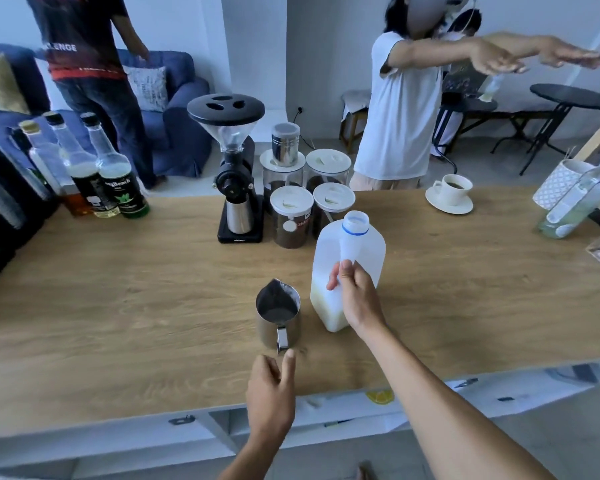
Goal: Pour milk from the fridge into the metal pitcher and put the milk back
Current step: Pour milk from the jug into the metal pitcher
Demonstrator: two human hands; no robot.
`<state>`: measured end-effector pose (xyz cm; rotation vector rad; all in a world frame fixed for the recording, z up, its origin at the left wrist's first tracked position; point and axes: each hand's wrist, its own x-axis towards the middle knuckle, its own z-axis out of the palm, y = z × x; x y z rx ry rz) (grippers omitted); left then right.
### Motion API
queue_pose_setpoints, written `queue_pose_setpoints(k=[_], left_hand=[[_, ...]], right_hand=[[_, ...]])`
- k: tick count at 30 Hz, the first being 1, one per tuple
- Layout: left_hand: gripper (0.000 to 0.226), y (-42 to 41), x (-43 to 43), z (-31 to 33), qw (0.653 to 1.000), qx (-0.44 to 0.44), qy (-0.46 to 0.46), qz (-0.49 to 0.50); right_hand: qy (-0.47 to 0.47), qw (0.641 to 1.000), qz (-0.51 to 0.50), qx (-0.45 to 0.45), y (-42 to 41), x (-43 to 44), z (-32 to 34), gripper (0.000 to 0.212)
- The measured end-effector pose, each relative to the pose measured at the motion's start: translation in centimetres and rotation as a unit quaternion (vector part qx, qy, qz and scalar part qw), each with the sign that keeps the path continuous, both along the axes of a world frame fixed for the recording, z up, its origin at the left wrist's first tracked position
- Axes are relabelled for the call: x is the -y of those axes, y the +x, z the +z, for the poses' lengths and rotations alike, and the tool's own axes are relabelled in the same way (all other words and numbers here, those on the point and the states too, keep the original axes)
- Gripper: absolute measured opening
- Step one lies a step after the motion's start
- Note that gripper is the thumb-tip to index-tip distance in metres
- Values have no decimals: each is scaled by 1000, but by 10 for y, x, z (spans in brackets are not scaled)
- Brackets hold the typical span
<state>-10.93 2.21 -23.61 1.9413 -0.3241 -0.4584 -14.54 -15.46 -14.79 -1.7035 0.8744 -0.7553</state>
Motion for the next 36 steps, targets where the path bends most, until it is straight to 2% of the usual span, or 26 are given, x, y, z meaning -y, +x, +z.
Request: queue_pose_setpoints(k=[3,6,12,18,21,24,26,29,36], left_hand=[[26,5,2,9,999,26,-28,34],[21,10,9,12,998,61,-25,-22],[42,19,17,13,996,15,-29,-87],[46,49,9,7,989,13,-35,-144],[45,75,9,4,988,3,-38,-150],[53,92,5,5,988,27,-39,-150],[49,95,3,9,987,42,-36,-154],[45,97,3,13,987,32,-35,-155],[54,105,-3,6,987,35,-18,-157]], right_hand=[[-15,1000,16,-7,6,12,3,45],[-23,999,40,-22,12,26,13,41],[-19,992,124,-24,19,43,49,42],[-58,976,196,-79,18,37,84,45],[-131,959,206,-145,17,34,86,52],[-189,938,201,-208,14,30,82,64],[-220,922,197,-250,12,26,78,64],[-239,900,202,-304,13,17,71,60],[-275,844,218,-405,22,4,62,60]])
